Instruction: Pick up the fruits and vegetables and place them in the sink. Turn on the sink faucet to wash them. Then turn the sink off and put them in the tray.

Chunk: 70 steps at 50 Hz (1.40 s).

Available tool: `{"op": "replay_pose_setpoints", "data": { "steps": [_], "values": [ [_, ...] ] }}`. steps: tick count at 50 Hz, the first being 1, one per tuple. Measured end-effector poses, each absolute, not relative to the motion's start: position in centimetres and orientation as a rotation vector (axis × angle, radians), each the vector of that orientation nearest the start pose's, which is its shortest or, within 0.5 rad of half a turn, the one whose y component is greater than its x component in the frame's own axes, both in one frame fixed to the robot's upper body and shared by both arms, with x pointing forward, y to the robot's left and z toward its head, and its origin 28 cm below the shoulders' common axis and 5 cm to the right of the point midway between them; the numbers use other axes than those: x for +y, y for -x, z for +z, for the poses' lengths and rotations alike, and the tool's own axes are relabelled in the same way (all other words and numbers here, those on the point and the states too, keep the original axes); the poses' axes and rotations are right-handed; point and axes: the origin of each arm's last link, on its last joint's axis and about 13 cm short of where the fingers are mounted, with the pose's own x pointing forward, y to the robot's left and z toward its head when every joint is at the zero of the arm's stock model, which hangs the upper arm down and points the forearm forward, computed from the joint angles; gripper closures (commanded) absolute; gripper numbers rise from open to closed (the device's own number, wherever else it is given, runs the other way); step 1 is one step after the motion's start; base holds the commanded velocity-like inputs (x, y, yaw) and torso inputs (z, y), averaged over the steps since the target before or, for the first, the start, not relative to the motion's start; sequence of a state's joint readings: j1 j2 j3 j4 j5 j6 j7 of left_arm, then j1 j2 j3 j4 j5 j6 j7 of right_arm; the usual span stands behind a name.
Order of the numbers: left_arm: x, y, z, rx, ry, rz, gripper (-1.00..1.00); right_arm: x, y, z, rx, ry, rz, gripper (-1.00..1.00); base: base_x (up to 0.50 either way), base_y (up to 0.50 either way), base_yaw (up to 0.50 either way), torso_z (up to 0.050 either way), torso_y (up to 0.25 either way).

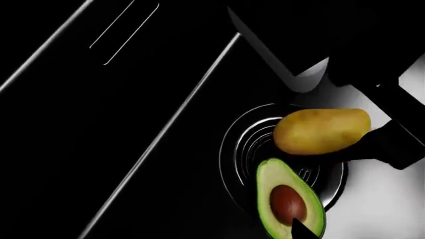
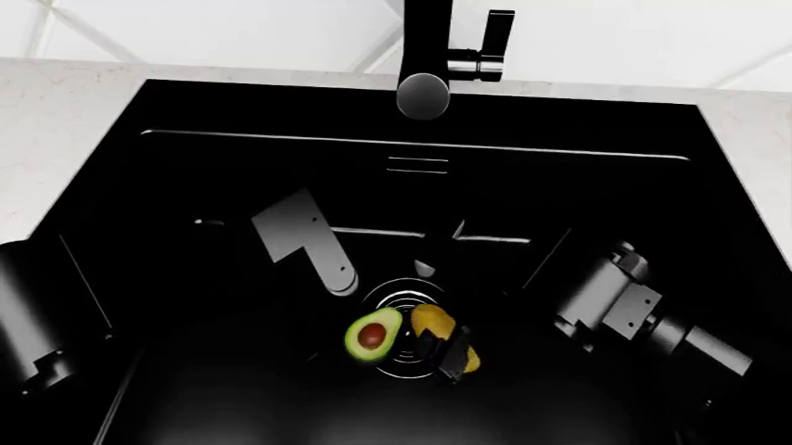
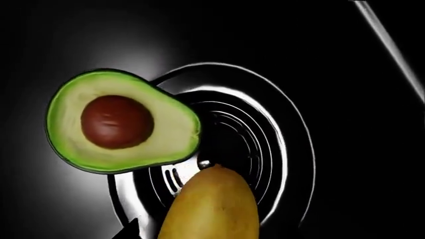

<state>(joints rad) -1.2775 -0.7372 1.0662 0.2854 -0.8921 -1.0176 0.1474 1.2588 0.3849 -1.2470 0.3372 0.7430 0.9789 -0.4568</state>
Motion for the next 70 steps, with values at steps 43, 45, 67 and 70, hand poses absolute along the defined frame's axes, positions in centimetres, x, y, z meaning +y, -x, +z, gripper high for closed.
{"op": "replay_pose_setpoints", "data": {
  "steps": [43, 45, 67, 70],
  "values": [
    [22.9, -30.6, 22.4, 0.605, -0.753, -0.913, -1.00, -15.5, -31.1, 24.0, 0.623, 0.518, 0.674, 1.00, 0.00, 0.00, 0.00, 0.000, 0.000],
    [22.8, -30.8, 22.4, 0.623, -0.753, -0.939, -1.00, -15.7, -30.6, 24.7, 0.601, 0.521, 0.667, 1.00, 0.00, 0.00, 0.00, 0.000, 0.000],
    [21.5, -34.0, 22.5, 0.714, -0.710, -1.094, -1.00, -17.4, -26.6, 29.5, 0.442, 0.544, 0.598, 1.00, 0.00, 0.00, 0.00, 0.000, 0.000],
    [21.2, -34.3, 22.3, 0.719, -0.702, -1.104, -1.00, -17.6, -26.3, 29.7, 0.429, 0.542, 0.589, 1.00, 0.00, 0.00, 0.00, 0.000, 0.000]
  ]
}}
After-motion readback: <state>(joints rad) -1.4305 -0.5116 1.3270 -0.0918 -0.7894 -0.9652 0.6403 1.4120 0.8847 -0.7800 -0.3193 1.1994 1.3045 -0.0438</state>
